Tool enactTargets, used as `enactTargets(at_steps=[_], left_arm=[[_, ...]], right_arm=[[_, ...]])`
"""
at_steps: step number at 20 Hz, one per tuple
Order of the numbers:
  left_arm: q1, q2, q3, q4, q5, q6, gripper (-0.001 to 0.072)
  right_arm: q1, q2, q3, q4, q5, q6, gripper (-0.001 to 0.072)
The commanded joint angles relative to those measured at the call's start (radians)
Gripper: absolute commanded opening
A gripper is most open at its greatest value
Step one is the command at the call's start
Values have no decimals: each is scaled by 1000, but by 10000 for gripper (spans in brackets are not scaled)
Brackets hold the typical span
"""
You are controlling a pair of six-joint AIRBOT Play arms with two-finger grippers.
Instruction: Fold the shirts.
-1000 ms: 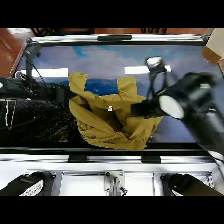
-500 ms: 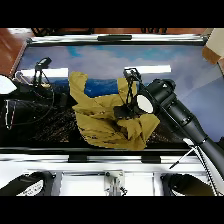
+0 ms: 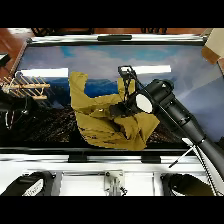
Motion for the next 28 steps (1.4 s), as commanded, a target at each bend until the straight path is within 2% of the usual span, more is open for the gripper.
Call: enactTargets(at_steps=[1, 5, 6, 8, 9, 11, 13, 15, 18, 22, 26, 28], left_arm=[[25, 130, -175, 151, -18, -24, 665], [92, 232, -459, 151, 147, -45, 662], [122, 228, -492, 161, 187, -64, 597], [196, 205, -518, 185, 280, -70, 589], [245, 186, -516, 184, 326, -48, 612], [339, 124, -516, 184, 374, 81, 621], [439, 9, -509, 166, 417, 140, 621], [544, -139, -474, 85, 437, 204, 624], [620, -285, -380, -16, 498, 211, 624], [621, -334, -252, -14, 481, 207, 623], [629, -360, -188, 136, 500, 207, 624], [647, -406, -179, 148, 520, 207, 623]], right_arm=[[0, -1, 0, 2, -4, -50, 58], [0, -1, 0, 2, 11, -81, 59], [0, -1, 0, 4, 12, -81, 59], [0, -1, 0, 18, 12, -71, 59], [0, -1, 0, 27, 14, -63, 59], [0, -1, 0, 40, 33, -35, 59], [0, -1, 0, 48, 52, -1, 59], [0, -1, 0, 52, 71, 35, 59], [0, -1, 0, 56, 120, 47, 59], [0, -1, 0, 43, 145, 47, 59], [0, -1, 0, 23, 153, 47, 59], [0, -1, 0, 23, 160, 47, 59]])
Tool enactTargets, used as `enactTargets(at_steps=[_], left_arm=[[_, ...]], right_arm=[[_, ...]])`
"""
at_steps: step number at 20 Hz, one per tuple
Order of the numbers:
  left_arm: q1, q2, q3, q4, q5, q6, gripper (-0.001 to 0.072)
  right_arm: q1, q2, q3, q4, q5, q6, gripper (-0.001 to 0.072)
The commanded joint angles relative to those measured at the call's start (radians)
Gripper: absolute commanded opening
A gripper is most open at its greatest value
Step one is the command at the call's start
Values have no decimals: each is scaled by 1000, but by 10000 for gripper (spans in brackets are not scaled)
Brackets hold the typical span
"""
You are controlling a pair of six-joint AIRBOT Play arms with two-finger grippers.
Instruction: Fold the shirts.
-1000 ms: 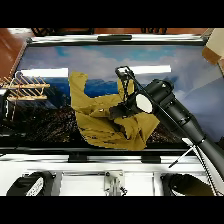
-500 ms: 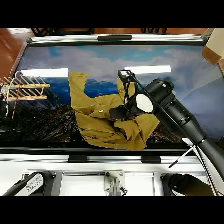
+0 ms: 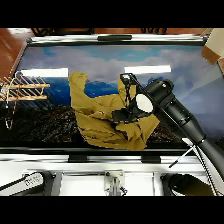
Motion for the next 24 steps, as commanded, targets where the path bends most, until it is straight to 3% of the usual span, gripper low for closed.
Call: enactTargets(at_steps=[1, 11, 13, 15, 17, 24], left_arm=[[23, -68, 32, 60, 49, 3, 616], [24, -197, 63, 121, 94, 11, 593], [26, -222, 64, 125, 100, 19, 530], [26, -243, 68, 125, 116, 18, 529], [26, -248, 68, 154, 146, 18, 472], [24, -293, 68, 176, 131, 38, 472]], right_arm=[[0, -1, 0, -7, 14, 2, 59], [0, -1, 0, -22, 22, 2, 59], [0, -1, 0, -70, 23, 2, 59], [0, -1, 0, -84, 23, 2, 59], [0, -1, 0, -83, 23, 2, 59], [0, -1, 0, -109, 21, 2, 60]])
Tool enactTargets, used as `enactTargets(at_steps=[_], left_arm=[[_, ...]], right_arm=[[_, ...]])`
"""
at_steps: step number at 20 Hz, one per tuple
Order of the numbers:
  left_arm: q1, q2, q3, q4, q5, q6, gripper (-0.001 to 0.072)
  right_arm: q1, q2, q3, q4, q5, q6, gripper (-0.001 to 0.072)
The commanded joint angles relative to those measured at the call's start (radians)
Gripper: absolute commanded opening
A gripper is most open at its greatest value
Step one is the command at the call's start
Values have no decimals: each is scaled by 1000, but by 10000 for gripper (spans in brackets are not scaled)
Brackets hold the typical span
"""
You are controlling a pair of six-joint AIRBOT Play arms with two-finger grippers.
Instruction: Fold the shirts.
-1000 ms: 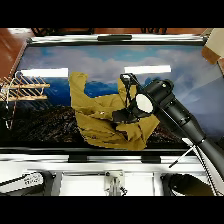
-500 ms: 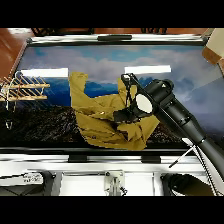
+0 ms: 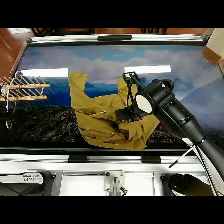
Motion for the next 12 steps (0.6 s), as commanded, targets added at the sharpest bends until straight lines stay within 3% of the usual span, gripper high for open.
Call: enactTargets(at_steps=[1, 8, 12], left_arm=[[0, -28, 1, 8, -17, 14, 462], [14, -51, 1, 8, -14, 14, 441], [15, -54, 0, 1, 20, 18, 332]], right_arm=[[0, -1, 0, -13, -1, 0, 60], [0, -1, 0, -11, -1, 0, 60], [0, -1, 0, -11, -1, 0, 60]])
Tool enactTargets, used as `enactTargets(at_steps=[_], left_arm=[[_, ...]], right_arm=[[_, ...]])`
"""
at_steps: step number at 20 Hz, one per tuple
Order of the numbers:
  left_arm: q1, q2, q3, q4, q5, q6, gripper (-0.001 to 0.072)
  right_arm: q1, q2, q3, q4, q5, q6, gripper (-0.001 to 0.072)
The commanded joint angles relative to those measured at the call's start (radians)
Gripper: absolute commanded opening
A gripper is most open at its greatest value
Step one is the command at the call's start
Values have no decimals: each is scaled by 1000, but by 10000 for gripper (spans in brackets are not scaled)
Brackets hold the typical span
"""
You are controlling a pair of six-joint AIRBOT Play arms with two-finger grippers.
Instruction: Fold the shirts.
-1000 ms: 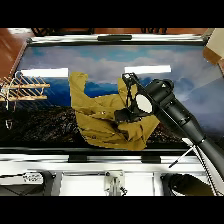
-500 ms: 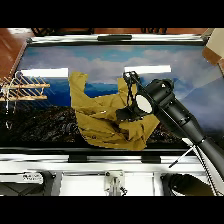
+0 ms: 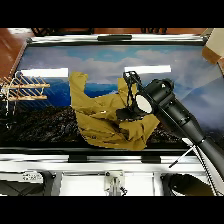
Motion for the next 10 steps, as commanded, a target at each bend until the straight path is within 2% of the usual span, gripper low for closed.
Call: enactTargets(at_steps=[1, 2, 3, 5, 10], left_arm=[[3, -6, 1, -21, 22, 16, 332], [3, -9, 1, -33, 21, 25, 320], [1, -12, 0, -37, 15, 26, 200], [-3, -16, 1, -38, 9, 25, 63], [-51, 35, 1, -44, 29, 24, 44]], right_arm=[[0, 0, 0, -1, 0, 0, 59], [0, 0, 0, -1, 0, 0, 59], [0, 0, 0, -2, -1, 0, 59], [0, 0, 0, -2, -1, 0, 60], [0, 0, 0, -9, -11, 0, 59]])
